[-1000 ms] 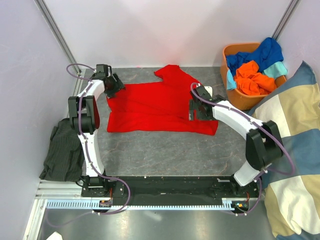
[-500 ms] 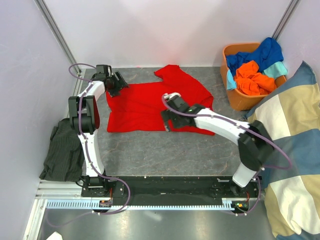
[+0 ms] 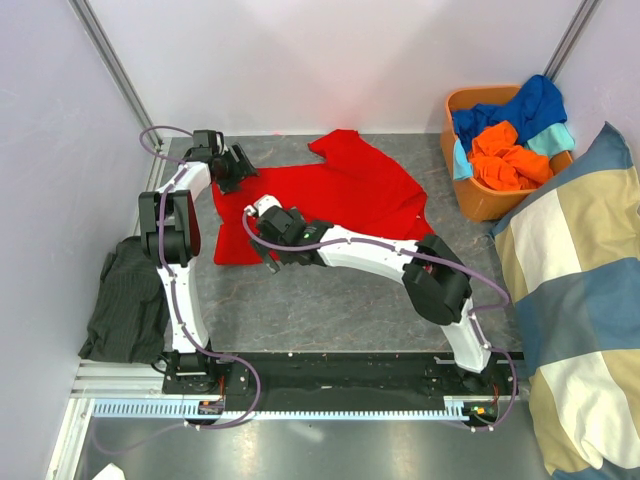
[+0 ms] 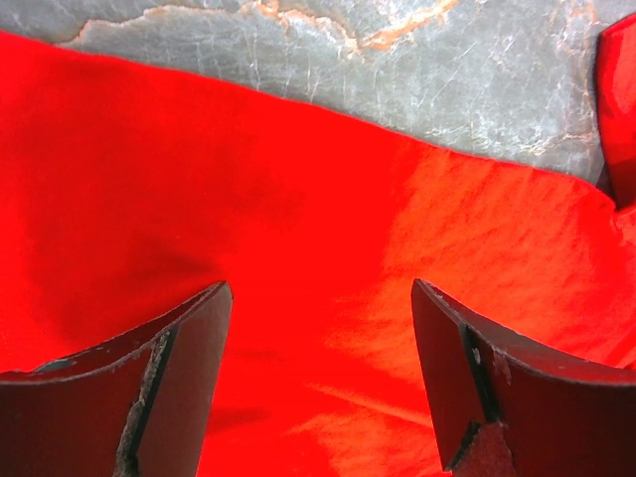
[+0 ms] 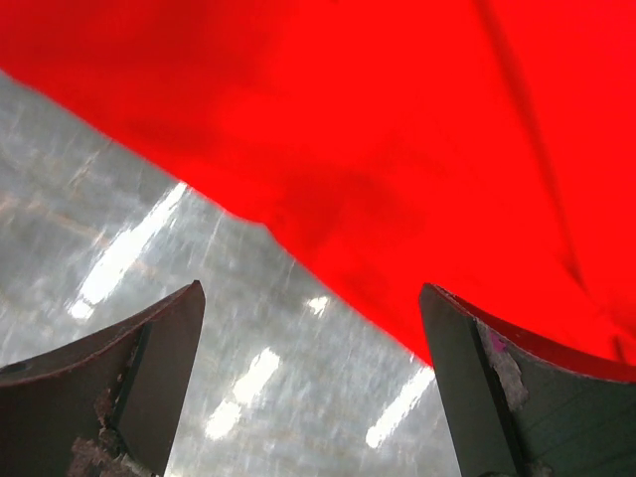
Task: Fold and stack the t-shirts
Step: Fold the flattened tshirt in 1/3 of the way
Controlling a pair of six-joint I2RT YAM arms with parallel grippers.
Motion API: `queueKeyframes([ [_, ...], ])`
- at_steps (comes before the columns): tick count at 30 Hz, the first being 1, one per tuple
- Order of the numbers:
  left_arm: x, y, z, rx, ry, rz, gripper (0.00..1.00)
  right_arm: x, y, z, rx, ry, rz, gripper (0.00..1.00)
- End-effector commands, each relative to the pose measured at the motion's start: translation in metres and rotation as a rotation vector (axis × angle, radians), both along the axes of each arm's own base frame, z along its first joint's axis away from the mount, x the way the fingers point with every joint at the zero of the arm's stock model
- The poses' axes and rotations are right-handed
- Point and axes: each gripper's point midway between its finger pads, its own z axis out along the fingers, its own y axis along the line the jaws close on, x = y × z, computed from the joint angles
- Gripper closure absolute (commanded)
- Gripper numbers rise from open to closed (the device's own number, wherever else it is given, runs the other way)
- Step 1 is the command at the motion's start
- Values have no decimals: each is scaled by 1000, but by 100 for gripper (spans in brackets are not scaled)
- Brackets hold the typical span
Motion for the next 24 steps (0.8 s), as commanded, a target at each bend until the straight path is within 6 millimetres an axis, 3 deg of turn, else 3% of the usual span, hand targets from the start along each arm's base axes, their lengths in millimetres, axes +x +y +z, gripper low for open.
queueKeyframes([
  [1,5,2,2,16,-24,-44,19,31,14,2,-2,-133,-14,2],
  [7,3,5,-1,15,-14,-37,19,60,21,-5,-58,-264,-33,2],
  [13,0,9,-3,8,-3,-22,19,75,35,-8,-75,-309,-27,2],
  [20,-2,16,-6,8,6,-8,19,66,29,-23,-94,-264,-10,2],
  [24,-3,20,-9,4,14,1,19,47,19,-40,-107,-179,15,2],
])
